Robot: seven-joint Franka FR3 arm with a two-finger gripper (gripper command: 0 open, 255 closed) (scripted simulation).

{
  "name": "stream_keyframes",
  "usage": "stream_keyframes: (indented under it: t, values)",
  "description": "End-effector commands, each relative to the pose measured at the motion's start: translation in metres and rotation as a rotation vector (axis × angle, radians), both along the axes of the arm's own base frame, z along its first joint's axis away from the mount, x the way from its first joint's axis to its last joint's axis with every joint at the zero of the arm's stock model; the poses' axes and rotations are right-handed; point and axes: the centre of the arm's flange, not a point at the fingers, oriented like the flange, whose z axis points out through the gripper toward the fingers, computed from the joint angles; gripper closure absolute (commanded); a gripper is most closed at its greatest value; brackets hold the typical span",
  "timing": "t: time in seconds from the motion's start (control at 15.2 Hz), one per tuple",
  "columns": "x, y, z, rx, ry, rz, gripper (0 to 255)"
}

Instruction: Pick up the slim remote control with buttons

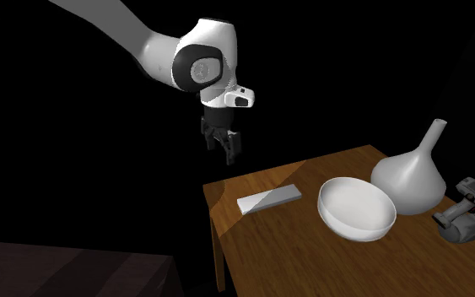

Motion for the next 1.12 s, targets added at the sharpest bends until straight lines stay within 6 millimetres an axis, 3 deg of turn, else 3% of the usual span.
stream_keyframes:
  t: [0.0, 0.86, 1.06]
  values:
    - [0.004, -0.02, -0.015, -0.002, -0.002, -0.047, 0]
    - [0.002, -0.153, -0.123, -0.012, -0.008, -0.343, 0]
    - [0.002, -0.155, -0.135, -0.012, -0.008, -0.347, 0]
